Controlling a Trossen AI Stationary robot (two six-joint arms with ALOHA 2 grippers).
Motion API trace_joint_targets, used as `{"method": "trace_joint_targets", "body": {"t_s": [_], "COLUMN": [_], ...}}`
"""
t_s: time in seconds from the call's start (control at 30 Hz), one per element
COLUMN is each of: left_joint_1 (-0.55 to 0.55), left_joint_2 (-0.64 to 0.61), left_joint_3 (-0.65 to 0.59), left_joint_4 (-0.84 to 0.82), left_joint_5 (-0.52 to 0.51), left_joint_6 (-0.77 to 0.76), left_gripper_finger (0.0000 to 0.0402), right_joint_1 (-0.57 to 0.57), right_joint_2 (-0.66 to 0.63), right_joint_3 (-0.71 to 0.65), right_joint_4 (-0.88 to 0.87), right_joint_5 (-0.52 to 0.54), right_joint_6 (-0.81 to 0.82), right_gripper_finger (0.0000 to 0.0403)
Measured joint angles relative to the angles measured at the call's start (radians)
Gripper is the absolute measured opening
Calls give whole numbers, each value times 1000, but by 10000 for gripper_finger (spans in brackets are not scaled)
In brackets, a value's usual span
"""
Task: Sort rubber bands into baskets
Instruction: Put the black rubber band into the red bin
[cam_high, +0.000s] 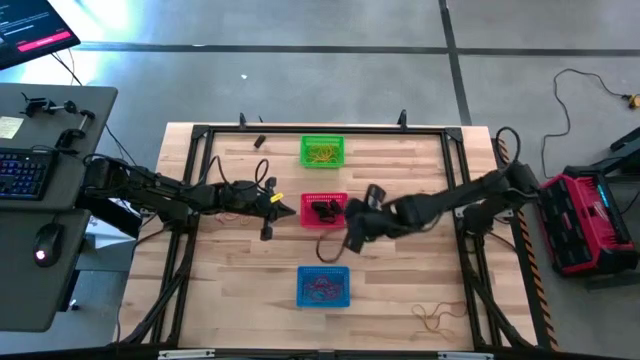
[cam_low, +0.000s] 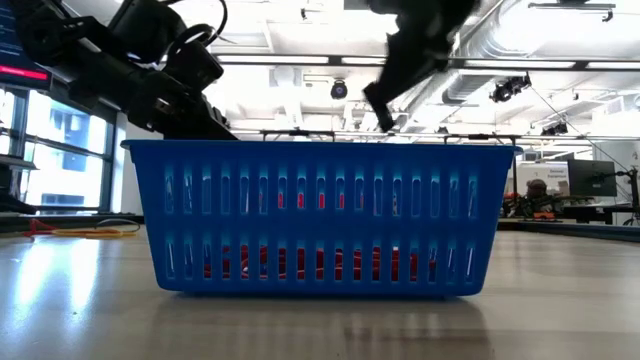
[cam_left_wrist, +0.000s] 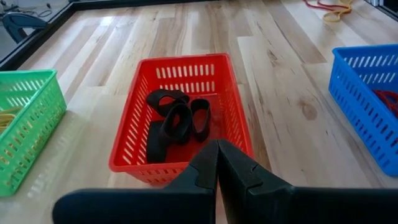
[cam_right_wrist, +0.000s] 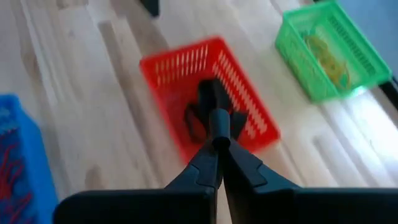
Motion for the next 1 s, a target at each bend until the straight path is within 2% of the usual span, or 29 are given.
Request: {"method": "trace_joint_targets", "body": {"t_s": [0.2, 0.53, 0.77, 1.0], "left_joint_1": [-5, -5, -5, -5], "left_joint_2": [0, 0, 0, 0], "left_joint_3": [0, 0, 0, 0], "left_joint_4": [-2, -2, -2, -2], "left_joint_5": [0, 0, 0, 0], "left_joint_6": [9, 10, 10, 8], "left_gripper_finger": [0, 0, 0, 0], "right_joint_1": [-106, -190, -227, -253], "right_joint_2": [74, 191, 230, 274], "right_joint_3": [0, 0, 0, 0], "right_joint_4": [106, 181, 178, 195], "right_joint_5": [-91, -206, -257, -259], "right_joint_6": [-98, -20, 16, 14], "right_gripper_finger": [0, 0, 0, 0]}}
